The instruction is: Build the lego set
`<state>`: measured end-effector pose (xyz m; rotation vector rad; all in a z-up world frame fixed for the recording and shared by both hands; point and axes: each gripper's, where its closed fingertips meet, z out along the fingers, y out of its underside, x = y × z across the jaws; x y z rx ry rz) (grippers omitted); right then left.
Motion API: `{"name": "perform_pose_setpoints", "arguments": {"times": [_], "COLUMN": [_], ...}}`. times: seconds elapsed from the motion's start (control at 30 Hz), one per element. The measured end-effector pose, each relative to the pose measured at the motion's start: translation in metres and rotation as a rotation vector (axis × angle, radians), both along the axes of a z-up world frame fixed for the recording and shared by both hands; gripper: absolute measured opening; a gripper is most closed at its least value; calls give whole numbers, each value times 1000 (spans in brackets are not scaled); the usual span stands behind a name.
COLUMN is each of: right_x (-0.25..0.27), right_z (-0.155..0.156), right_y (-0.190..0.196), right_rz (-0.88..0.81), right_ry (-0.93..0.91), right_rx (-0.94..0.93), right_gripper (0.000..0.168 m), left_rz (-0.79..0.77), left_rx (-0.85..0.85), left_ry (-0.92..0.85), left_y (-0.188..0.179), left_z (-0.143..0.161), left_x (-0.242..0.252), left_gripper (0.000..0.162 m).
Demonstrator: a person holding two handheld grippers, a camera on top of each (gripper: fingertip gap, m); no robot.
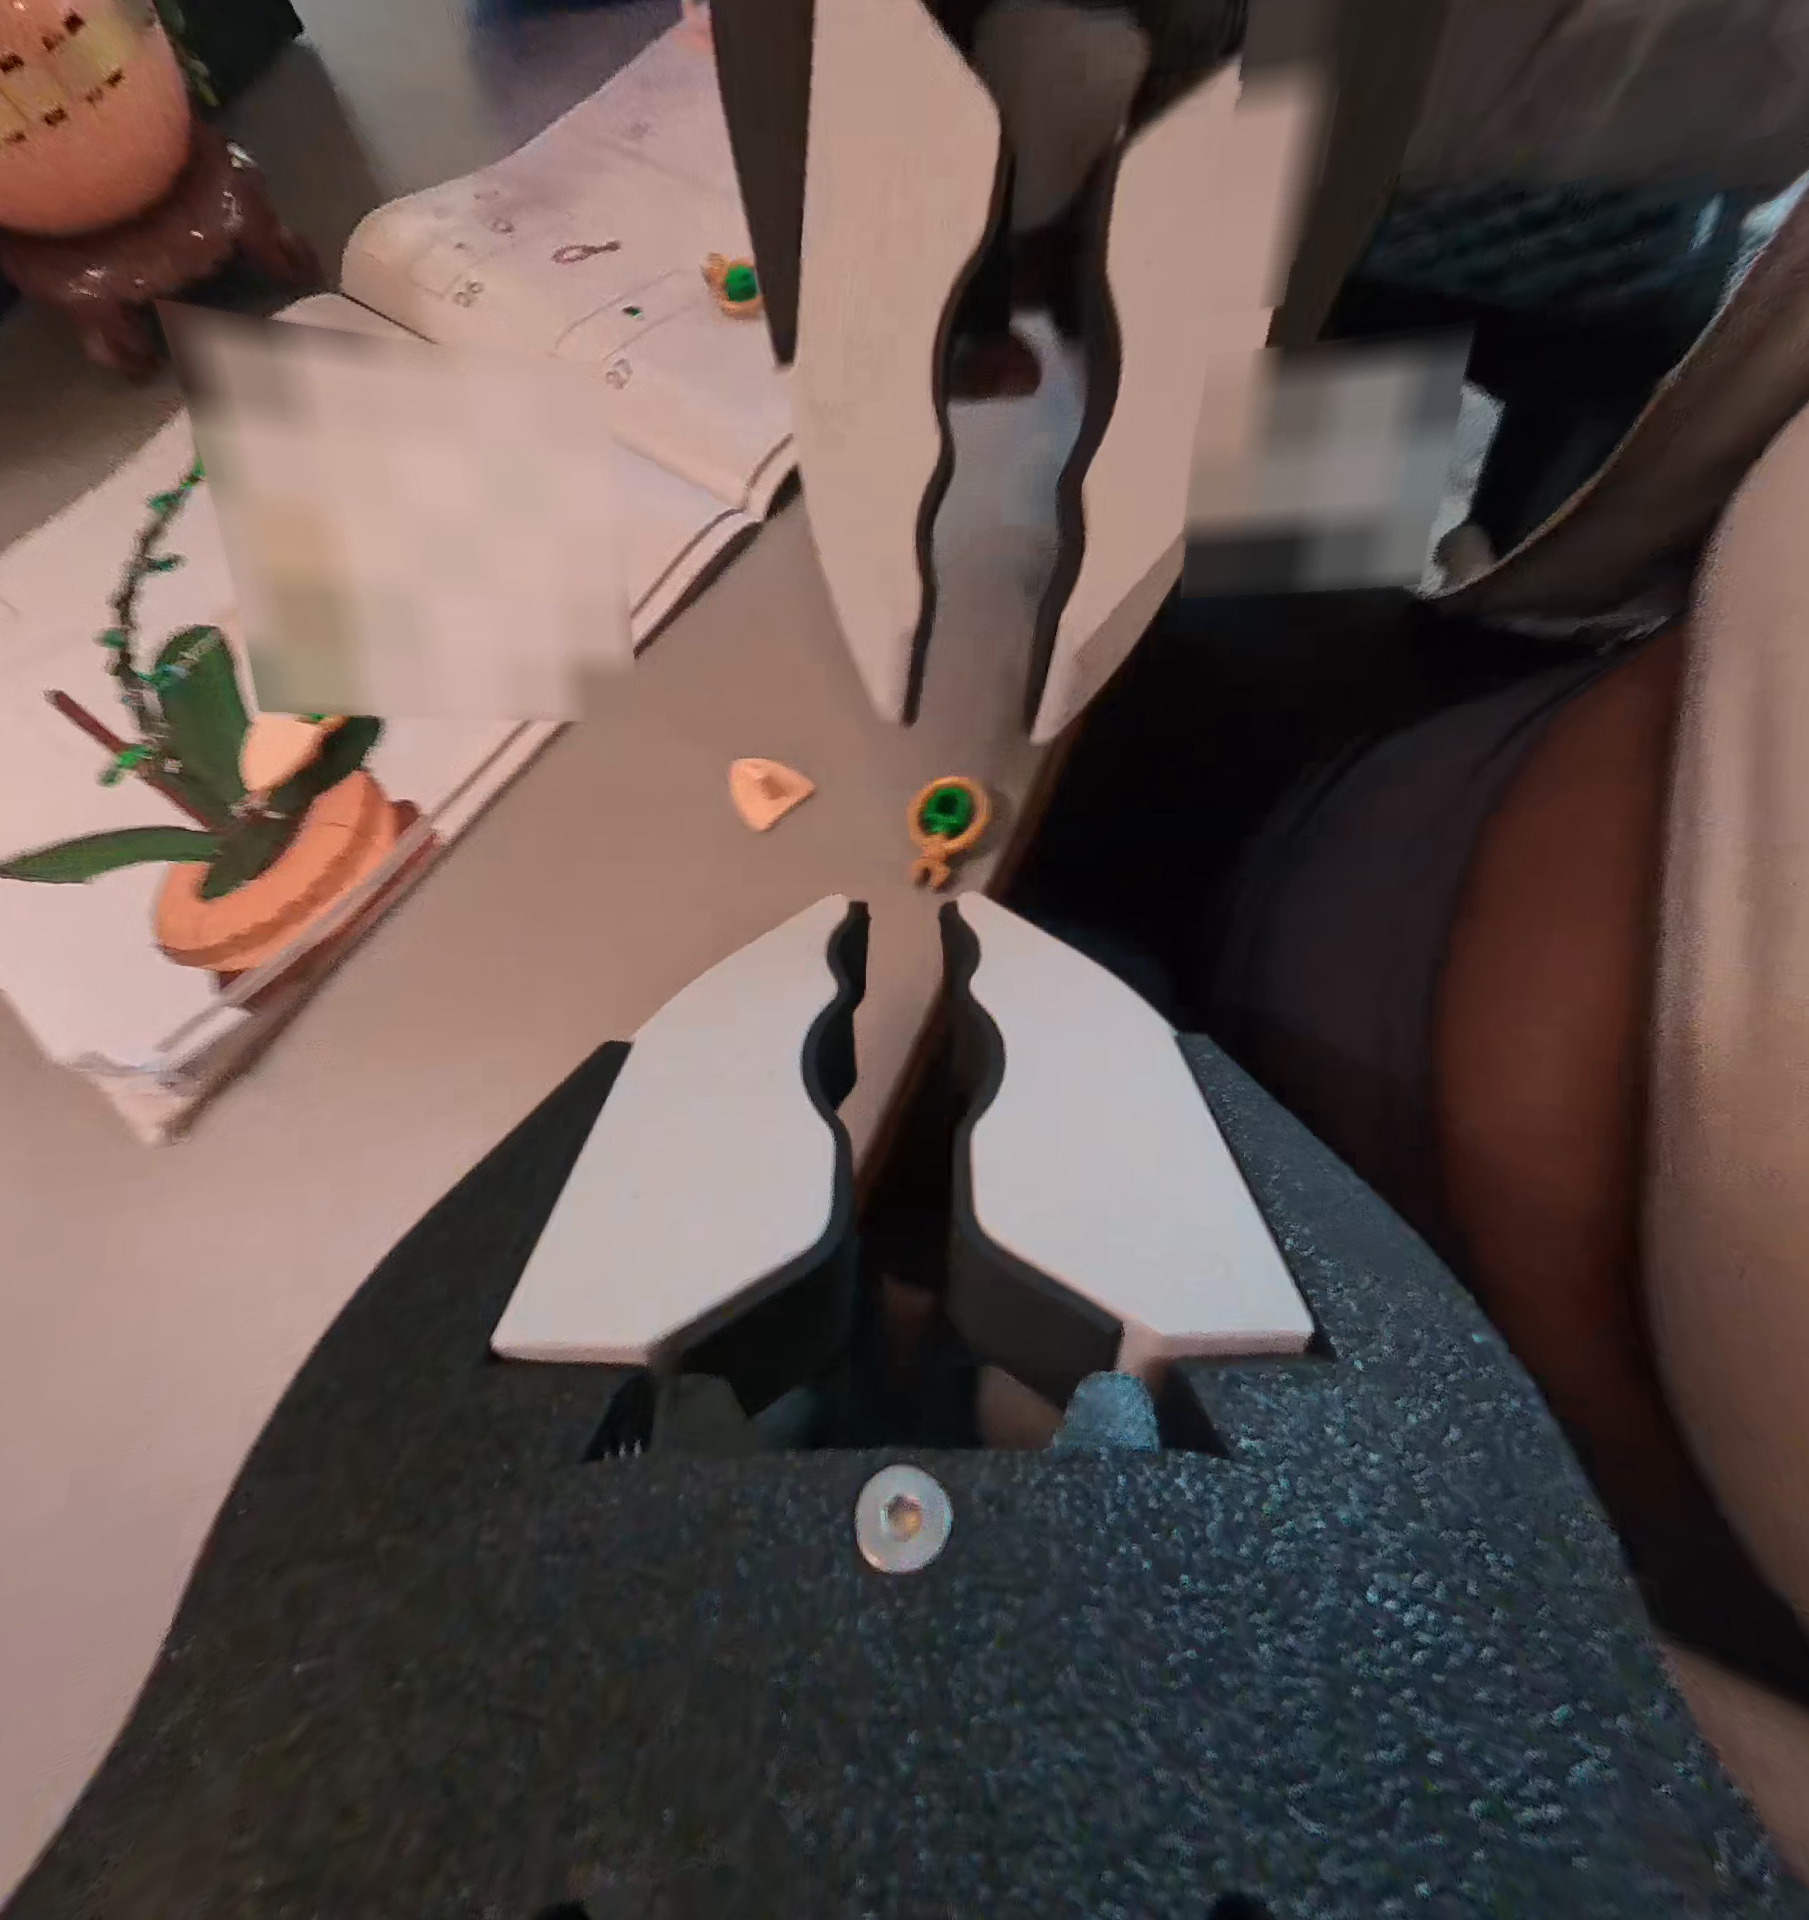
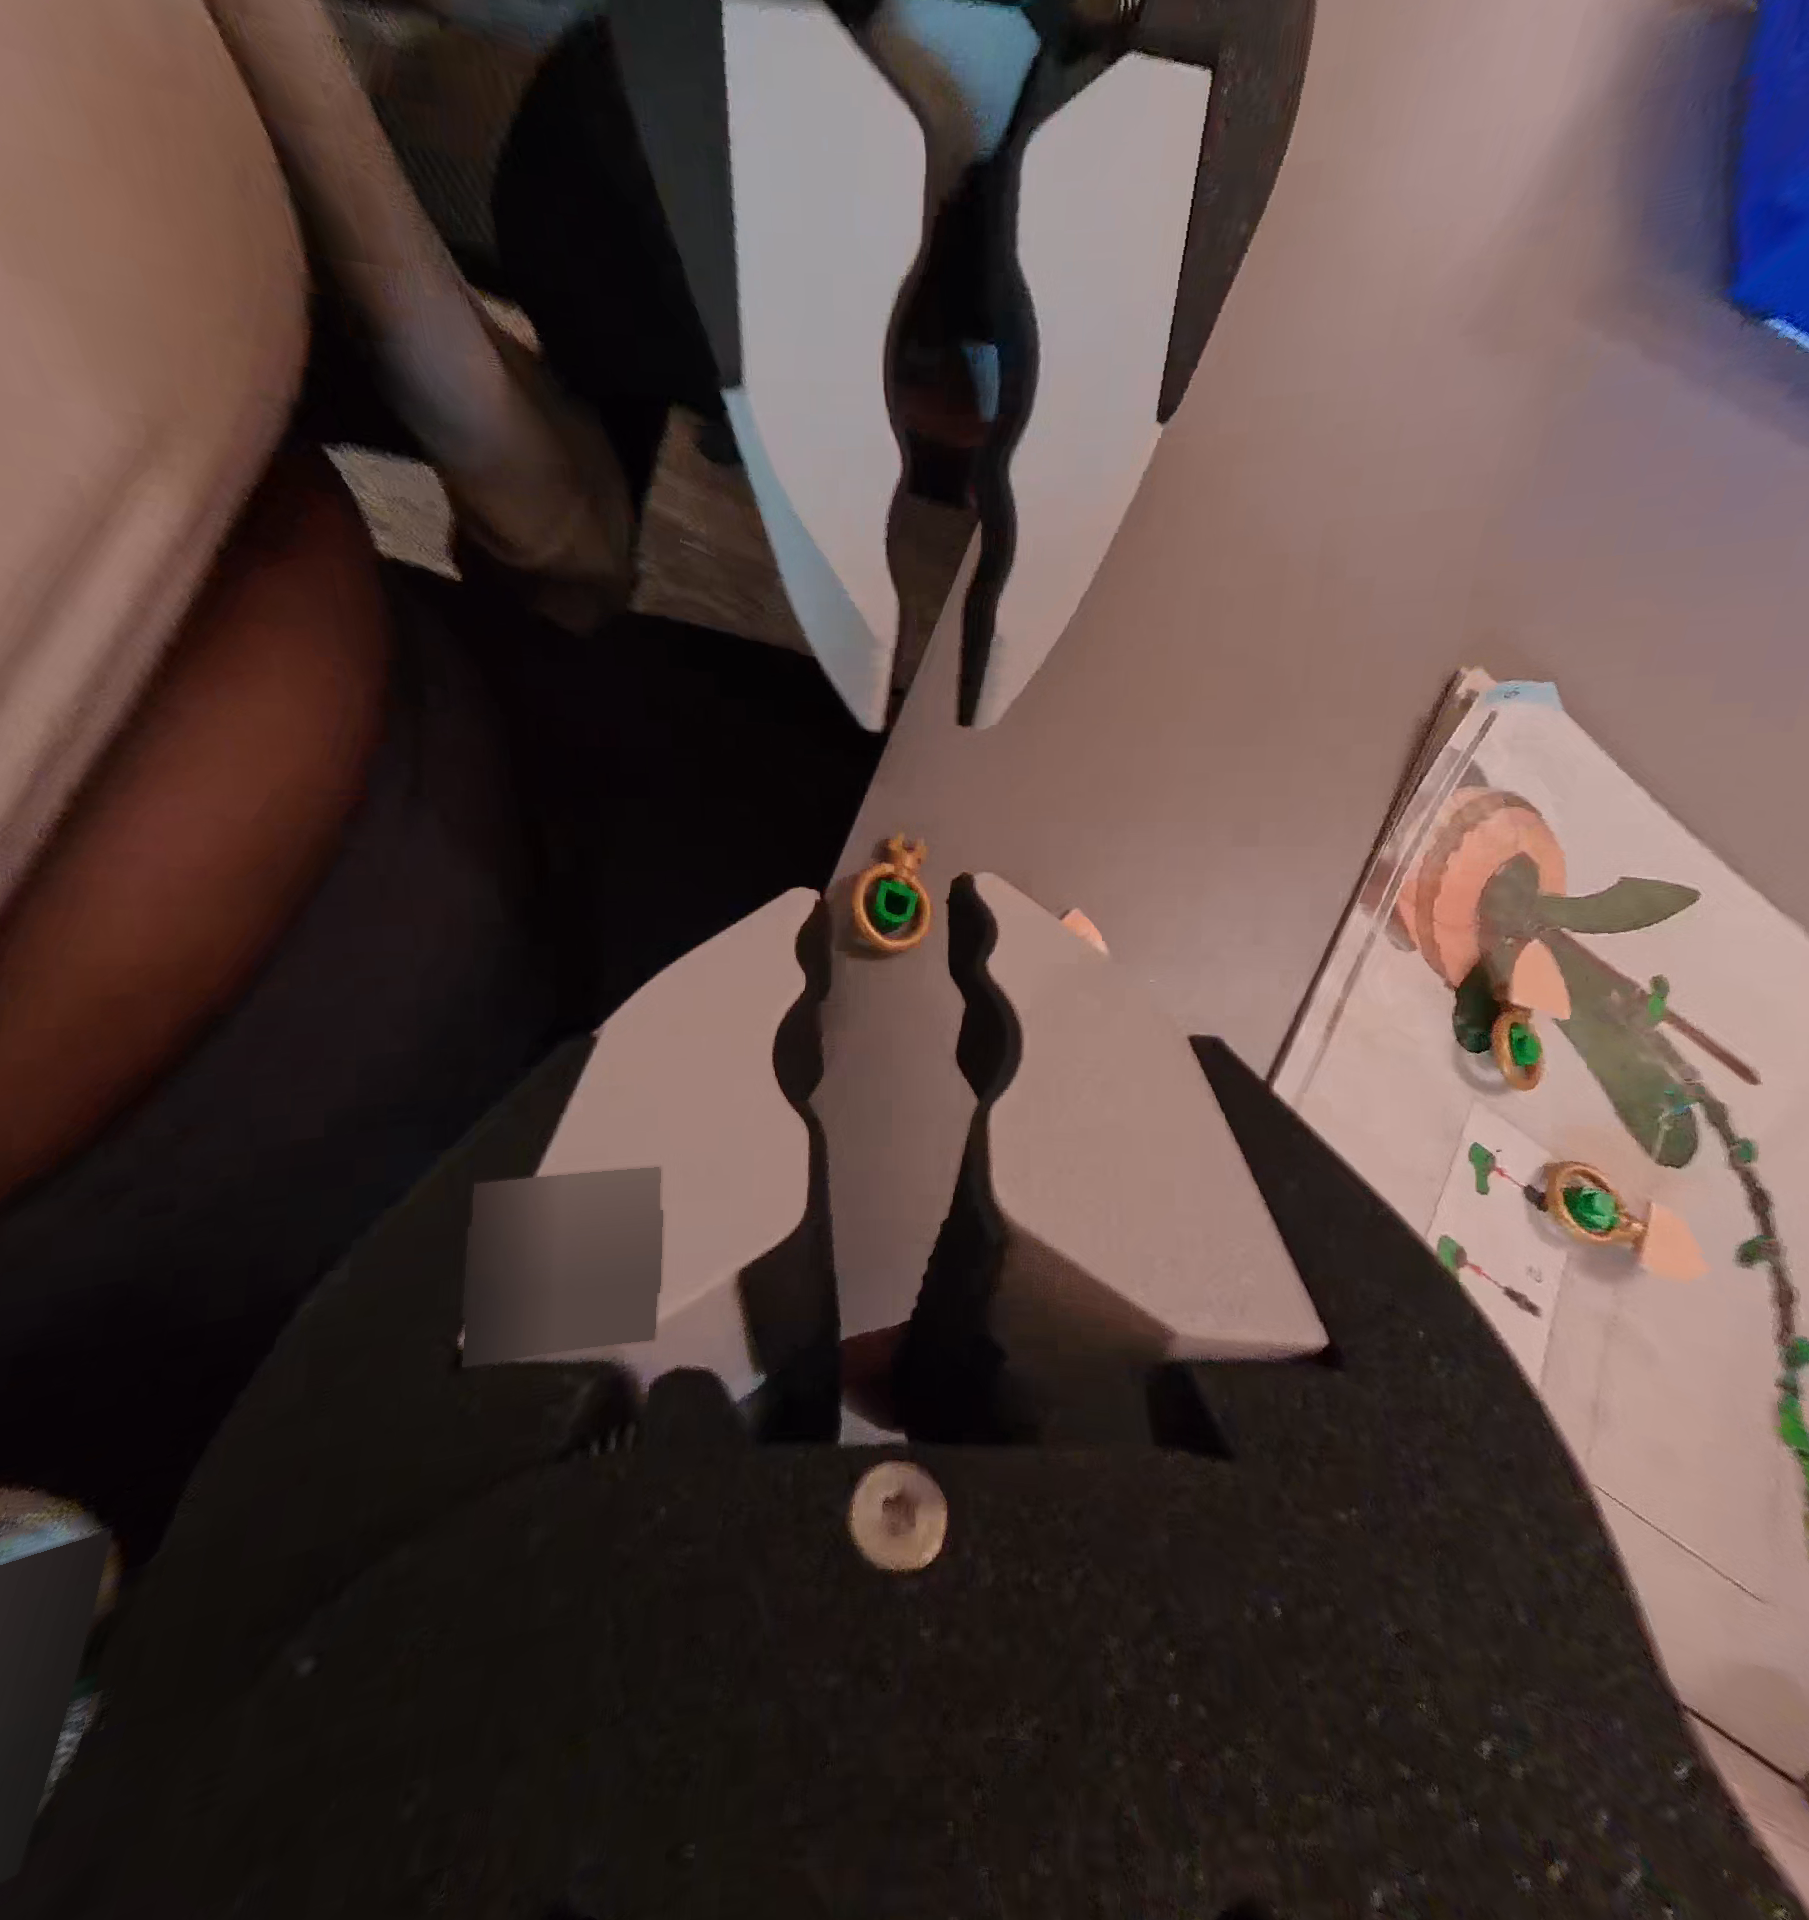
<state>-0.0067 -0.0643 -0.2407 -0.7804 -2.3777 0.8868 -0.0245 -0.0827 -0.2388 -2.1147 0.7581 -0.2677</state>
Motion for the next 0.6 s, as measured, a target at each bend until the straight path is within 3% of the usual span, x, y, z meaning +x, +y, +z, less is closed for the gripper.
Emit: {"name": "perform_pose_setpoints", "arguments": {"times": [0.2, 0.4, 0.5, 0.6], "right_x": [-7, -7, -14, -17], "right_z": [-19, -7, 31, 98], "right_y": [-8, 3, 12, 18], "right_rz": [-39, -239, -345, -323], "right_ry": [23, 91, 188, 312], "right_rx": [32, -104, -355, -869], "right_gripper": [14, 13, 13, 12], "left_rz": [74, 93, 150, 135], "left_rx": [24, 231, 412, 562], "left_ry": [-93, -221, -415, -672], "left_y": [-3, 2, 14, 22], "left_z": [-7, 15, 47, 89], "left_x": [4, -4, -11, -11], "left_gripper": [25, 30, 28, 24]}}
